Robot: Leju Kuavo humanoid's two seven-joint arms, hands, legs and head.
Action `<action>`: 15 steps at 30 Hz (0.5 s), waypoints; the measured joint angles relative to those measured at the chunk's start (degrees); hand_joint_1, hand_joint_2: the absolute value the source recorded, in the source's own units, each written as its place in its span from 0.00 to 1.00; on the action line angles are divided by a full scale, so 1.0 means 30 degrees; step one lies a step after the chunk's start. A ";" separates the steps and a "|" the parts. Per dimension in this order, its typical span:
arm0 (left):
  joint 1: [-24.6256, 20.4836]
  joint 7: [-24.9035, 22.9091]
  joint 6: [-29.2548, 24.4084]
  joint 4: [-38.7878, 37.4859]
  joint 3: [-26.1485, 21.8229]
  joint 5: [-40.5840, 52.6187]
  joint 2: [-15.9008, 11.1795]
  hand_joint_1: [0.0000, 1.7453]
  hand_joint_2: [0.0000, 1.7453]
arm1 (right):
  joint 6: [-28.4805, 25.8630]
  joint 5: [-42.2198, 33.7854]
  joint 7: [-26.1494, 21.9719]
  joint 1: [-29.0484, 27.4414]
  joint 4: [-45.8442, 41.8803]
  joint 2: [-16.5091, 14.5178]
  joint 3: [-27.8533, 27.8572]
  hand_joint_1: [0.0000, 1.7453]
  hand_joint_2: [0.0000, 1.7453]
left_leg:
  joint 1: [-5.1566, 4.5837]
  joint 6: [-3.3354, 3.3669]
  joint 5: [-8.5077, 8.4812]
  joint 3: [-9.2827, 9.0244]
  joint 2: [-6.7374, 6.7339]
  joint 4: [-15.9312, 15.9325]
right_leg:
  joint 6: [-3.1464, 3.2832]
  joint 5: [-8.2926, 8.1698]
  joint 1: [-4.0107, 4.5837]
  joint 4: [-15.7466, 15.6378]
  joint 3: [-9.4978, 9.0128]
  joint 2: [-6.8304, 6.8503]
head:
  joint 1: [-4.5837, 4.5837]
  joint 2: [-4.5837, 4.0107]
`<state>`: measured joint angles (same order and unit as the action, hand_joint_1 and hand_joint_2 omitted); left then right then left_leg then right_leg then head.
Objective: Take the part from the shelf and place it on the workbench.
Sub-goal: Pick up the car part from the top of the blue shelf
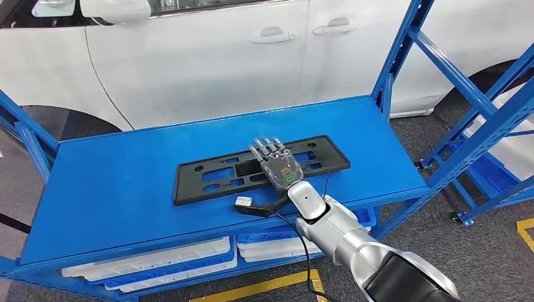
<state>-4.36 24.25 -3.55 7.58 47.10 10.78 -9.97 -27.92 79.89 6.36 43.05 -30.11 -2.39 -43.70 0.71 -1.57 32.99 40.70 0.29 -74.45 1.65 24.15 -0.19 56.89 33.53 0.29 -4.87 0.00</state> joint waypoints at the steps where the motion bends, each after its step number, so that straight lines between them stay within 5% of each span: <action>1: 0.0006 -0.0001 0.0001 0.0000 0.0000 0.0000 0.0000 0.00 0.00 | 0.0057 0.0034 -0.0029 -0.0002 0.0035 0.0006 0.0050 1.00 1.00 | 0.0028 -0.0035 -0.0170 0.0004 -0.0002 0.0051 | -0.0014 0.0022 -0.0007 0.0024 -0.0003 -0.0005 | 0.0000 0.0000; 3: 0.0010 -0.0004 0.0004 -0.0005 0.0000 0.0000 -0.0007 0.00 0.00 | 0.0228 0.0107 -0.0130 -0.0003 0.0129 0.0020 0.0182 1.00 1.00 | 0.0124 -0.0126 -0.1026 -0.0462 -0.0012 0.1130 | -0.0079 0.0103 -0.0040 0.0122 -0.0024 -0.0020 | 0.0000 0.0000; 5: -0.0010 -0.0002 0.0004 -0.0024 0.0000 0.0000 -0.0024 0.00 0.00 | 0.0384 0.0153 -0.0272 0.0010 0.0226 0.0027 0.0317 1.00 1.00 | 0.0217 -0.0159 -0.2222 -0.1643 -0.0028 0.3646 | -0.0248 0.0261 -0.0050 0.0348 -0.0006 -0.0049 | -0.0002 0.0000; 7: -0.0039 0.0033 0.0004 -0.0038 0.0000 0.0000 -0.0033 0.00 0.00 | 0.0465 0.0160 -0.0429 0.0036 0.0317 0.0031 0.0463 1.00 1.00 | 0.0193 0.0062 -0.2608 -0.2278 0.0016 0.5051 | -0.0463 0.0374 -0.0003 0.0571 0.0096 -0.0090 | 0.0000 0.0000; 10: -0.0042 0.0109 -0.0002 -0.0047 0.0000 0.0015 -0.0034 0.00 0.00 | 0.0483 0.0142 -0.0732 0.0051 0.0452 0.0035 0.0694 1.00 1.00 | 0.0138 0.0505 -0.2640 -0.2246 0.0064 0.5158 | -0.0763 0.0382 -0.0018 0.0632 0.0185 -0.0113 | 0.0002 0.0000; 12: -0.0059 0.0140 -0.0016 -0.0053 0.0000 0.0013 -0.0034 0.00 0.00 | 0.0477 0.0115 -0.0827 0.0053 0.0519 0.0035 0.0833 1.00 1.00 | 0.0166 0.0739 -0.2729 -0.2238 0.0054 0.5230 | -0.0948 0.0889 -0.0087 0.1324 0.0494 -0.0106 | 0.0002 0.0000; 15: -0.0074 0.0144 -0.0044 -0.0062 -0.0002 0.0007 -0.0036 0.00 0.00 | 0.0459 0.0093 -0.0951 0.0014 0.0594 0.0036 0.1009 1.00 1.00 | 0.0138 0.0893 -0.2742 -0.2189 0.0041 0.5245 | -0.1111 0.2541 -0.0156 0.4636 0.2047 -0.0102 | 0.0000 0.0000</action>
<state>-4.59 24.68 -3.68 7.40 47.10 10.80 -10.08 -26.55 80.17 3.51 43.09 -28.33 -2.28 -40.68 1.12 1.11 24.76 34.13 0.41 -58.72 -1.69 31.77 -0.66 70.80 39.67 -0.02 -4.87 0.00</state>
